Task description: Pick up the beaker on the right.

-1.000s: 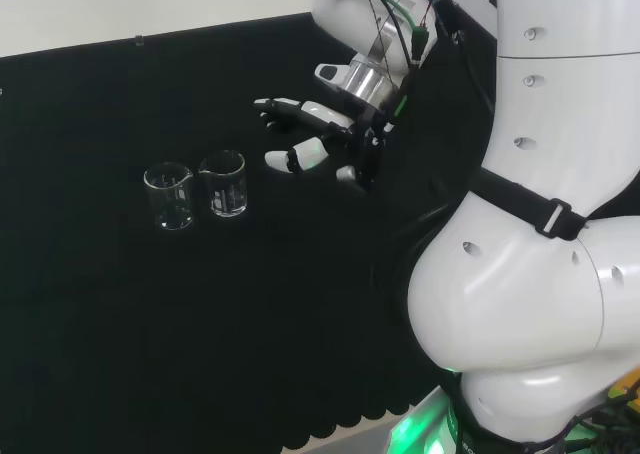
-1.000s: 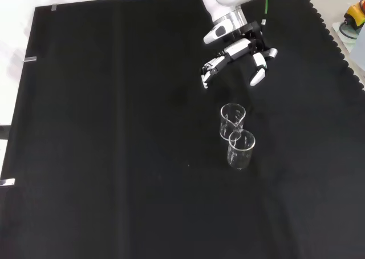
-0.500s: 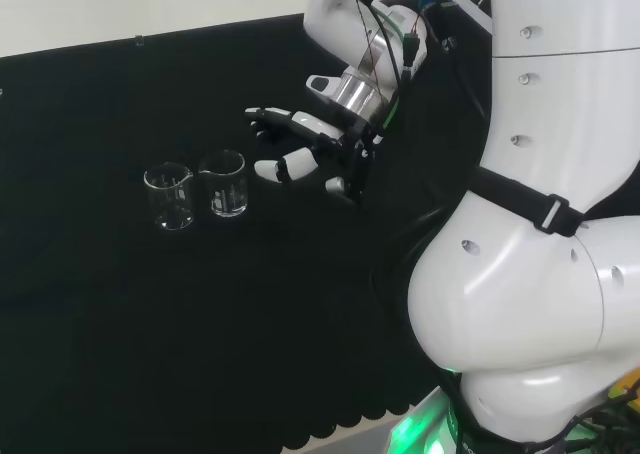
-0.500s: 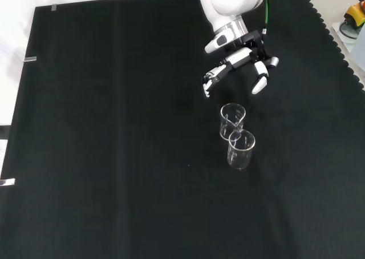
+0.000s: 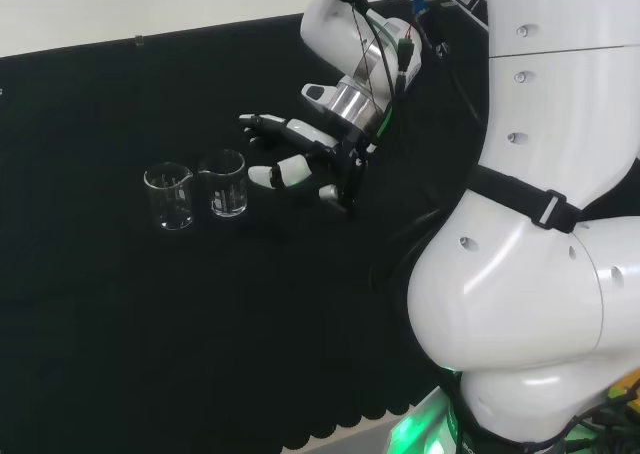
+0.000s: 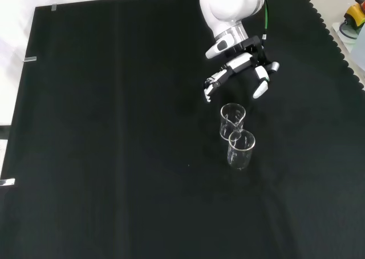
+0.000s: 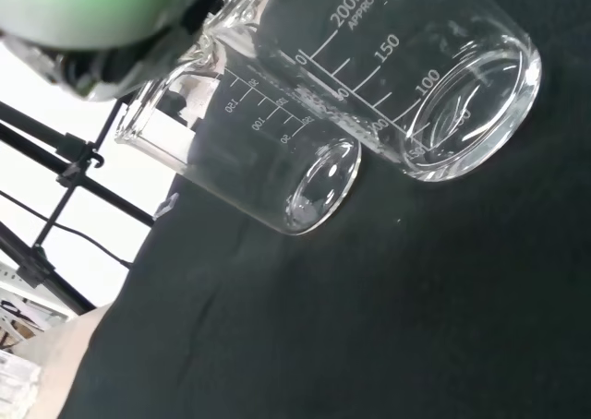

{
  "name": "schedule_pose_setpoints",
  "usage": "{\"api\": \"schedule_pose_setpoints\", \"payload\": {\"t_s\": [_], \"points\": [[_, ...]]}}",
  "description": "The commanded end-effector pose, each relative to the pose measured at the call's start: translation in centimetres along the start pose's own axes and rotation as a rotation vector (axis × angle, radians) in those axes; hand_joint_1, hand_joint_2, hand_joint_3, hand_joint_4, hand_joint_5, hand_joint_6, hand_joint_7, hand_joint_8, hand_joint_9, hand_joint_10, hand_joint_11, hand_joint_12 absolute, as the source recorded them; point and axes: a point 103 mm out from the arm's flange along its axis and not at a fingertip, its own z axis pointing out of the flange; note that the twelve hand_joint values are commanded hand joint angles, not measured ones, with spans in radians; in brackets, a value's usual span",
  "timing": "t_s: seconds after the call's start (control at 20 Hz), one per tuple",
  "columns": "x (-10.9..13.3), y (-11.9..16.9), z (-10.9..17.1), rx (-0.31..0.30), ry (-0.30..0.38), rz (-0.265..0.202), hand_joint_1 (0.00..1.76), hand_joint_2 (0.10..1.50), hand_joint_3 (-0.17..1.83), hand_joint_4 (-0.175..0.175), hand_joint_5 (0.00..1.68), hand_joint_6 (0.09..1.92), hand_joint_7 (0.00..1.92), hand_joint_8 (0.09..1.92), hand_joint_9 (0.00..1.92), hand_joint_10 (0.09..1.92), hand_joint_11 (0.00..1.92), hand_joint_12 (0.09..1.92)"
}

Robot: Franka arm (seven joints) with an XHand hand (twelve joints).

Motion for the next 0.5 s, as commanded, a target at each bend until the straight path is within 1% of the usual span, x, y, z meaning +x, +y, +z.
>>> {"api": "schedule_pose_setpoints", "payload": {"t_s": [0.05,0.15,0.35,0.5], "points": [[0.1,0.0,0.7,0.0,0.032,-0.021,0.83,0.32,1.07,-0.031,0.24,0.09,0.2,0.57,0.27,0.61,0.0,1.14],[0.0,0.0,1.0,-0.004,0.055,-0.021,0.83,0.32,1.07,-0.031,0.24,0.09,0.2,0.57,0.27,0.61,0.0,1.14],[-0.1,0.0,1.5,-0.011,0.049,-0.008,0.83,0.32,1.07,-0.031,0.24,0.09,0.21,0.57,0.28,0.61,0.0,1.14],[0.1,0.2,2.0,-0.012,0.043,-0.012,0.83,0.32,1.07,-0.032,0.23,0.09,0.21,0.57,0.28,0.61,0.0,1.14]]}}
